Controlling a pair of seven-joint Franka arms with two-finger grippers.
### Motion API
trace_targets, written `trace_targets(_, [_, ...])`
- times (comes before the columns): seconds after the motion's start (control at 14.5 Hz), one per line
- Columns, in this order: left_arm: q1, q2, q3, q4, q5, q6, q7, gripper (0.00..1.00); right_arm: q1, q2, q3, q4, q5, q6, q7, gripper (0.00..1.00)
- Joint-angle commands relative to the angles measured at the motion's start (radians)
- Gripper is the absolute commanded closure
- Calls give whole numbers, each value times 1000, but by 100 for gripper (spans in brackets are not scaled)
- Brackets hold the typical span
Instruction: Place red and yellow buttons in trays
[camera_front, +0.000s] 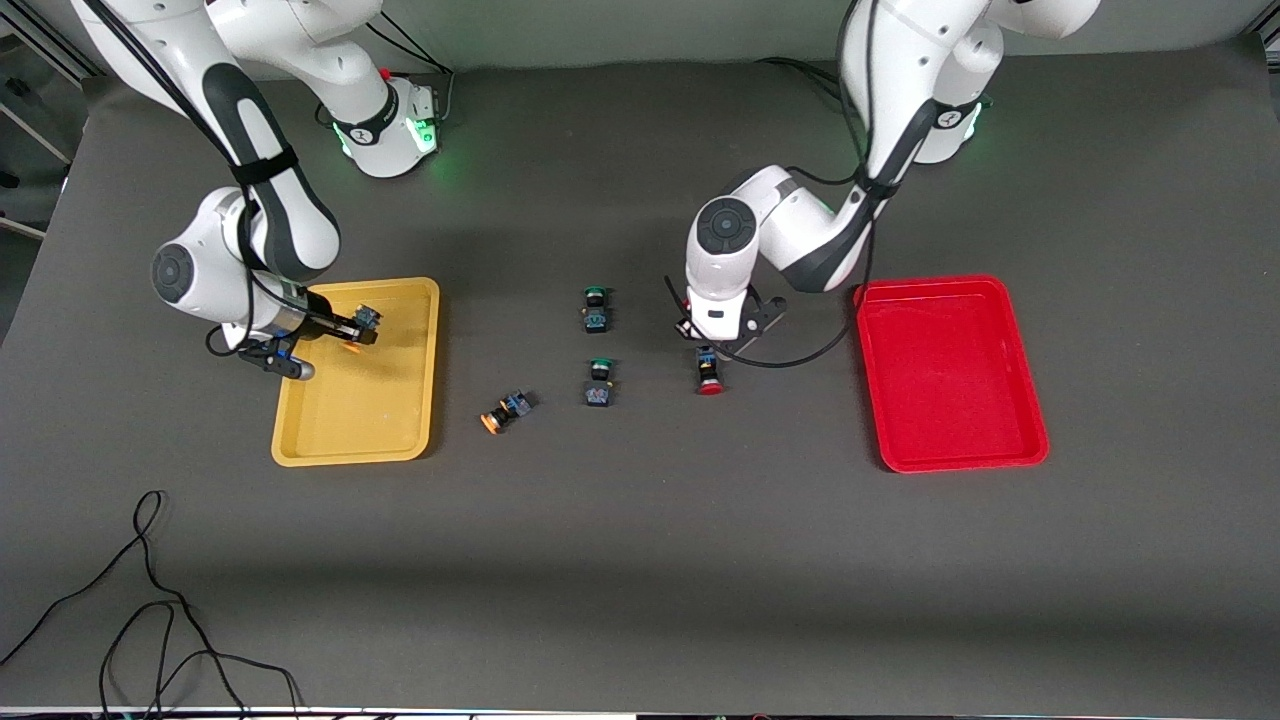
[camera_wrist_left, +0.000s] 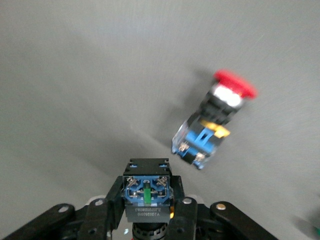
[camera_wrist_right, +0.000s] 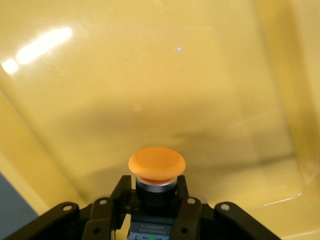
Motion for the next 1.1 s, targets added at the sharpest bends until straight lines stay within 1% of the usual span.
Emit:
trace_targets(0.0, [75,-157,-3,-23,-49,-131,186,74,4,14,-1,14,34,4,-29,56])
trace_targets(0.07, [110,-188,-1,-25,-78,-176,286,75,2,19,-1,15,35,5,-31,3])
trace_targets(0.14, [156,-211,-1,-25,-100,-228,385,75,2,16,-1,15,35,2,-29,0])
trace_targets(0.34, [292,-254,4,-35,-111,-331,672,75,7,-25,-1,29,35,-8,-17,0])
trace_targets(0.48, [381,-253,5,-64,-95,-327,862,75,8,-57,3,69,34,-45,6,0])
trace_targets(0.55, [427,-245,5,-72,-89,-316,974,75,8,-73,14,105,32,-95,21,0])
trace_targets(0.62, [475,-233,7,-75,-70,-313,1098,74,8,-79,29,168,22,-167,64,0])
trace_targets(0.69, [519,-213,7,-81,-59,-298,1197,74,10,-79,43,237,13,-247,128,0])
trace_targets(0.76, [547,-190,7,-91,-56,-253,1260,73,8,-76,73,315,-21,-321,209,0])
trace_targets(0.83, [553,-160,7,-107,-36,-192,1274,73,7,-67,112,392,-59,-388,313,0])
trace_targets(0.9, [553,-118,7,-117,-8,-122,1271,73,5,-58,145,453,-82,-430,412,0])
trace_targets(1.03, [552,-39,10,-118,6,-8,1259,72,4,-29,210,535,-83,-450,552,0])
